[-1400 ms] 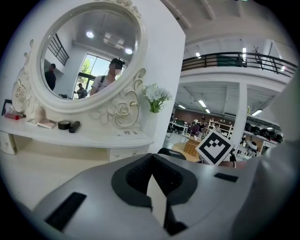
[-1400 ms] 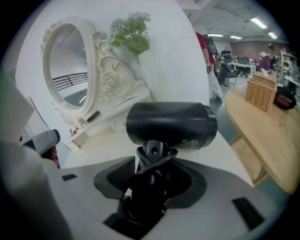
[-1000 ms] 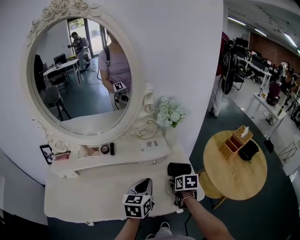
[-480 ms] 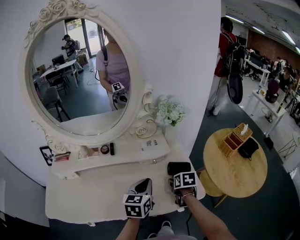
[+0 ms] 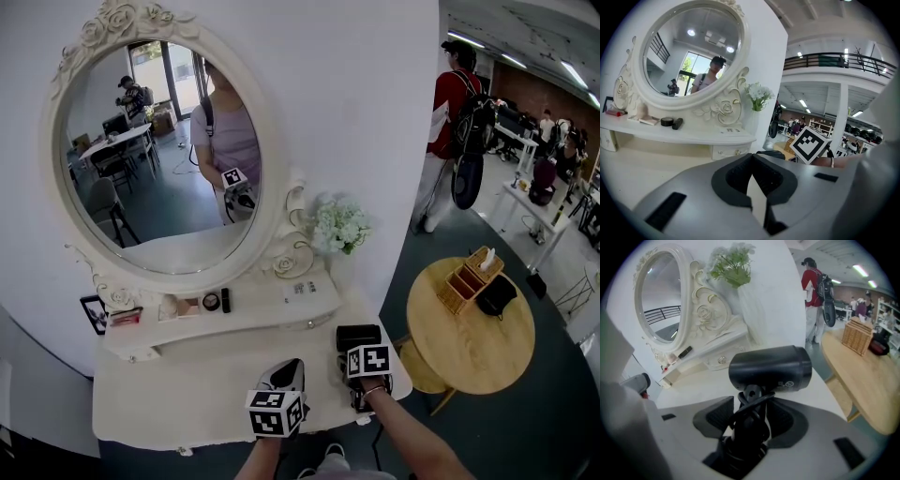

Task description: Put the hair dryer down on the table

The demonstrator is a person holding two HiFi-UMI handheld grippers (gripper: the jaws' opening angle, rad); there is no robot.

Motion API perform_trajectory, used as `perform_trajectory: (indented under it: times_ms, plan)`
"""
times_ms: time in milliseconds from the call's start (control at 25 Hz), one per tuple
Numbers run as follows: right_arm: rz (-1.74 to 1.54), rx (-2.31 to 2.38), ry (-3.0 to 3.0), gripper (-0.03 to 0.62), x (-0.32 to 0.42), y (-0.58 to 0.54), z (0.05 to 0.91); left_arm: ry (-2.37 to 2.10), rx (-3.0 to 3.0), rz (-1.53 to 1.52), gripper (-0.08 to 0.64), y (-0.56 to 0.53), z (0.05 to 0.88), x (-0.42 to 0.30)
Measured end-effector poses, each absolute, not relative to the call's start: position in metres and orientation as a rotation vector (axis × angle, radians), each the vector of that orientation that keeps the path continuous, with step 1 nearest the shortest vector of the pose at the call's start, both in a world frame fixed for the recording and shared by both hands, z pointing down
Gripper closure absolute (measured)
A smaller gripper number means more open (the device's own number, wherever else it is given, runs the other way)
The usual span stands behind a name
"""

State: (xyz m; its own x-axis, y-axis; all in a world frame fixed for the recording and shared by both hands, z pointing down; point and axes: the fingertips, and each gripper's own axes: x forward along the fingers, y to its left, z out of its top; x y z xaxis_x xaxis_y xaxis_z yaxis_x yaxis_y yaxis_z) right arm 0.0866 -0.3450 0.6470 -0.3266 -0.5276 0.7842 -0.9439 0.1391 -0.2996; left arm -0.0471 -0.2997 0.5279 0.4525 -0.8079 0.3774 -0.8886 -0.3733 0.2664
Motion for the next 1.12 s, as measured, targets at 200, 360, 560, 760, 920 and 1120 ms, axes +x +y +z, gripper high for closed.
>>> perform_trajectory:
  times_ms: [200,360,560,760,920,1120]
  plan:
    - [1.058,1.423,-1.954,0.368,0.087,-0.344,0.641,-1.415,2.277,0.247,0.557,-0.299,0.529,-0.048]
    - [1.023,1.456,-1.989,0.37,0.089,-0.342,0.632,-1.403,2.285,0.251,0.557,-0.298,0.529,-0.044]
    - [1.014,1.498,-2.045,0.37,0.091,-0.337,0.622,-1.387,2.299,0.255,0.557,-0.298,0.529,-0.042]
    - [1.01,1.541,-2.085,0.376,0.095,-0.33,0.61,-1.378,2.303,0.26,0.557,-0.297,0.53,-0.041]
    - [0.951,1.575,-2.152,0.388,0.096,-0.329,0.588,-1.365,2.315,0.256,0.557,-0.298,0.528,-0.038]
    - [0.904,1.605,-2.242,0.4,0.094,-0.327,0.559,-1.349,2.337,0.25,0.557,-0.297,0.524,-0.033]
